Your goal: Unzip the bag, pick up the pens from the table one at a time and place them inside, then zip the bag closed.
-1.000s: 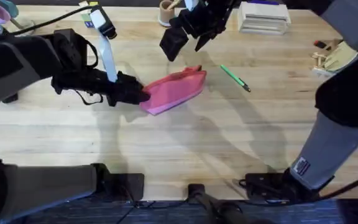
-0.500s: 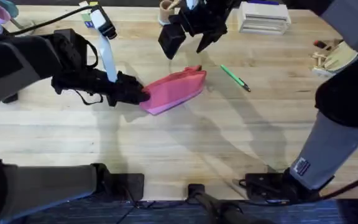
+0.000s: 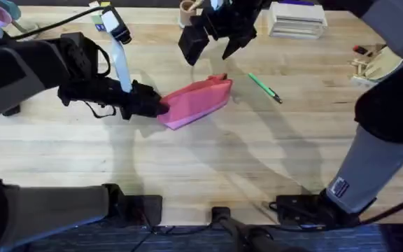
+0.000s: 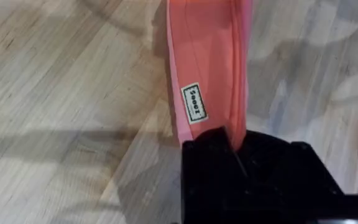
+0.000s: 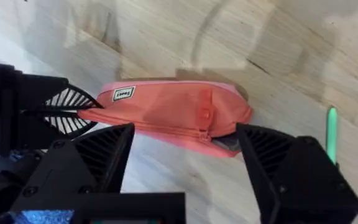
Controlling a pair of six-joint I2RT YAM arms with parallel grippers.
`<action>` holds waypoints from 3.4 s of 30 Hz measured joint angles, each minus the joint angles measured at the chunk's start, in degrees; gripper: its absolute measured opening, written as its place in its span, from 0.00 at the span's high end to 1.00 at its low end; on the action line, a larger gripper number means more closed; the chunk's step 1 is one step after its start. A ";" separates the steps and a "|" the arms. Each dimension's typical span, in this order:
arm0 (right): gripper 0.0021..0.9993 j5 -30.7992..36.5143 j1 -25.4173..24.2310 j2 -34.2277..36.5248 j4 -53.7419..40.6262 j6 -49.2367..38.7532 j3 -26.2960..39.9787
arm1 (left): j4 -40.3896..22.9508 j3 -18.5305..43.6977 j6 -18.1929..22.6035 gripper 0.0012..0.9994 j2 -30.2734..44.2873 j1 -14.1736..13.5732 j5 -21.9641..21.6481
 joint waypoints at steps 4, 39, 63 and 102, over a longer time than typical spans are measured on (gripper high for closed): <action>0.00 0.00 0.01 0.00 0.00 0.01 0.00 | 0.01 0.00 0.00 0.96 0.00 0.00 0.00; 0.00 0.17 0.32 4.52 -1.53 0.44 0.00 | 0.01 0.00 0.00 0.96 0.00 0.00 0.00; 0.32 0.15 1.37 6.64 -1.86 0.61 0.00 | 0.01 0.00 0.00 0.96 0.00 0.00 0.00; 0.97 0.83 1.37 6.62 -1.19 0.59 -2.40 | -0.01 0.00 0.00 0.96 -0.02 0.00 0.00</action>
